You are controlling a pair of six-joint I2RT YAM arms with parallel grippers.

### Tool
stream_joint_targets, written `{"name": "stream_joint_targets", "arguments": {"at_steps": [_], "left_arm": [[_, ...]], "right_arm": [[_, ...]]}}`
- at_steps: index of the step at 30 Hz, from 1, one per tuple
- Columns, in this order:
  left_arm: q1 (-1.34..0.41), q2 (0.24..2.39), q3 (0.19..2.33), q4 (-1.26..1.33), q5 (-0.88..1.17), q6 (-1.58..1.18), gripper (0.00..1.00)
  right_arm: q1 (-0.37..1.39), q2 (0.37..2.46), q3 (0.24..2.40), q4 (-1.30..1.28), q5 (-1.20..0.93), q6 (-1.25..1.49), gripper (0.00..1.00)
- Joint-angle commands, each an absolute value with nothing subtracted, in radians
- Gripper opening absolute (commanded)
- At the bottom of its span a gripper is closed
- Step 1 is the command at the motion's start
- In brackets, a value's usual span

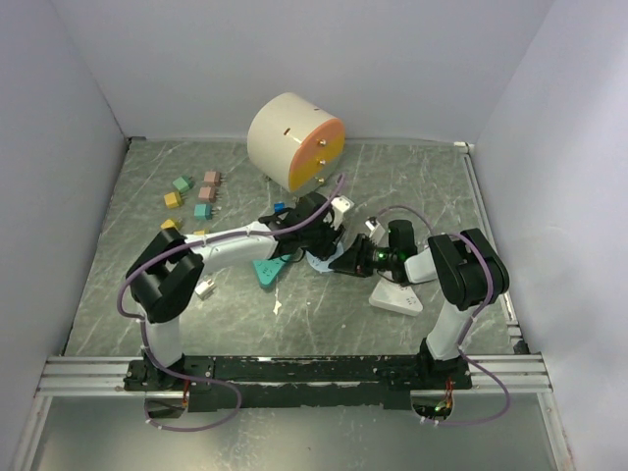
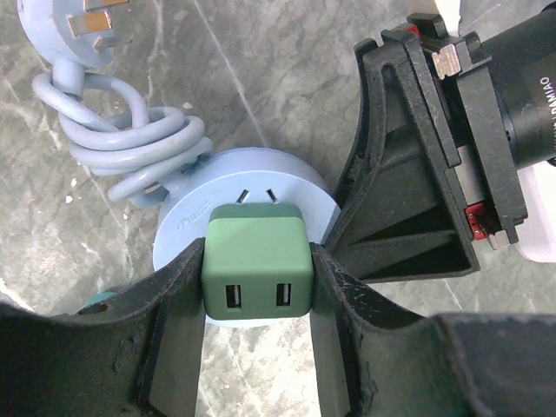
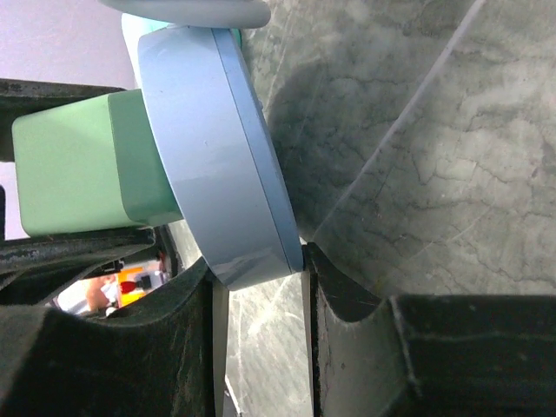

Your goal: Pull the plug off the socket

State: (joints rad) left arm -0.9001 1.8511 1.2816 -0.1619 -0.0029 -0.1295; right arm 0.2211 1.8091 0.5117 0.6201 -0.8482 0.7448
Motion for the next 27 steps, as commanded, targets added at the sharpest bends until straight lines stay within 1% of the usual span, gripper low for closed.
{"name": "stream_joint_targets", "arguments": {"at_steps": [1, 4, 7, 9, 10, 13, 15, 18, 23, 27], "left_arm": [[-0.913, 1.751, 1.316, -0.097, 0.367, -0.223, 0.07], [-0.915, 1.713, 1.276, -0.067, 0.291, -0.213, 0.07], [-0.965, 1.673, 1.272, -0.111, 0.052, -0.139, 0.07], [-1.011, 1.662, 1.292, -0.136, -0.046, -0.104, 0.07], [-1.015, 1.658, 1.296, -0.137, -0.052, -0.109, 0.07], [-0.989, 1.646, 1.311, -0.153, 0.011, -0.152, 0.07], [-0.948, 1.623, 1.318, -0.177, 0.088, -0.192, 0.07], [-0.862, 1.529, 1.231, -0.145, 0.219, -0.265, 0.07], [-0.622, 1.312, 1.013, -0.134, 0.383, -0.467, 0.07], [-0.415, 1.197, 0.906, -0.311, 0.372, -0.533, 0.07]], "right_arm": [[0.171, 1.884, 0.468, 0.497, -0.563, 0.722, 0.0], [0.147, 1.899, 0.453, 0.524, -0.583, 0.745, 0.0], [0.13, 1.914, 0.446, 0.534, -0.593, 0.754, 0.0], [0.129, 1.903, 0.45, 0.512, -0.572, 0.744, 0.0], [0.129, 1.892, 0.451, 0.5, -0.557, 0.738, 0.0], [0.128, 1.865, 0.453, 0.482, -0.518, 0.712, 0.0], [0.126, 1.862, 0.46, 0.478, -0.535, 0.698, 0.0], [0.126, 1.836, 0.457, 0.488, -0.557, 0.676, 0.0], [0.127, 1.791, 0.458, 0.459, -0.538, 0.641, 0.0], [0.127, 1.781, 0.459, 0.447, -0.528, 0.631, 0.0]]}}
